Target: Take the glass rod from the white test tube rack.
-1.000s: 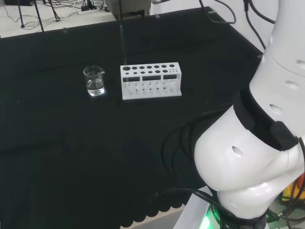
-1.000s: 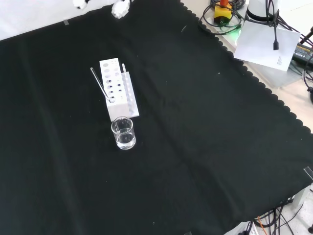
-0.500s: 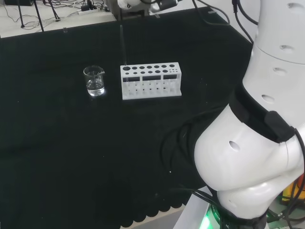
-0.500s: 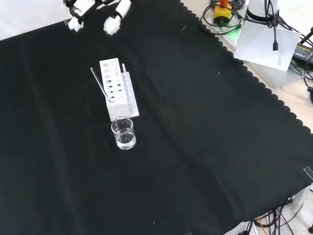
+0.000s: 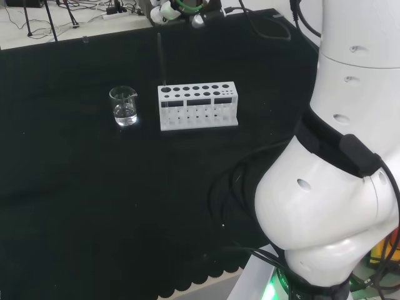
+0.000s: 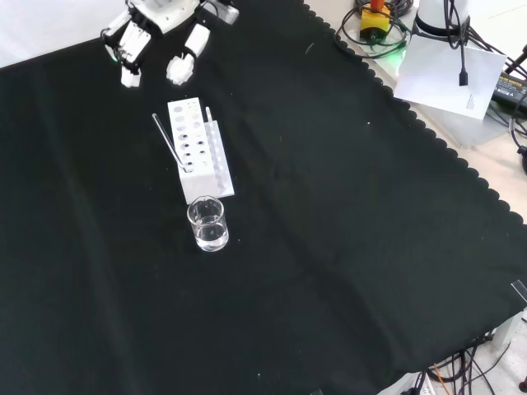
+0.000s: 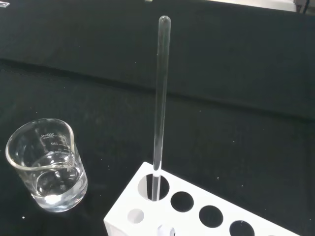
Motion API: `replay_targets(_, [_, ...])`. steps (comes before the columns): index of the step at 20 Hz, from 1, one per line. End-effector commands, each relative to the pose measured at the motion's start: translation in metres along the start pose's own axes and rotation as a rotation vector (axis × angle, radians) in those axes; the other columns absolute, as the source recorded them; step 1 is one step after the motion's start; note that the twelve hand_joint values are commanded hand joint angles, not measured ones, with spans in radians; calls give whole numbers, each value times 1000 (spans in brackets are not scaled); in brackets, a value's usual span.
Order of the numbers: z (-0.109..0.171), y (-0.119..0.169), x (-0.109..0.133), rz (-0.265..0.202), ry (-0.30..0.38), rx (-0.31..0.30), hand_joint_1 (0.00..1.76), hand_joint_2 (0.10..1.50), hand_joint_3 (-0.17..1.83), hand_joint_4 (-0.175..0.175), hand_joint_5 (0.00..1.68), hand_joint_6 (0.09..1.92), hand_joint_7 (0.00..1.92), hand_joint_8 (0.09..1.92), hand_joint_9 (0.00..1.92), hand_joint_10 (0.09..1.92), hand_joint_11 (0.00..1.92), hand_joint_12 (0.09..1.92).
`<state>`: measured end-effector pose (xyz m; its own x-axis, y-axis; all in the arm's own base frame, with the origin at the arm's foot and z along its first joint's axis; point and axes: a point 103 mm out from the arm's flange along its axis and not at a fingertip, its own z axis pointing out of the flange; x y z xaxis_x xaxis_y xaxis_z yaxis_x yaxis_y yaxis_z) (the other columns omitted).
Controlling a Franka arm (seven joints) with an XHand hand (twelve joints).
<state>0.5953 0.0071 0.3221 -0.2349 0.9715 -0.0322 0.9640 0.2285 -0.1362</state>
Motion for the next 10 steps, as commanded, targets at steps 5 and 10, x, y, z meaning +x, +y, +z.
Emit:
replay_targets(5, [25, 19, 2, -24, 43, 42, 492, 1237, -175, -122, 327, 834, 516, 889, 601, 857, 145, 1392])
replay_targets(10, [38, 23, 4, -30, 50, 64, 462, 1236, -175, -110, 297, 738, 521, 895, 610, 865, 148, 1397])
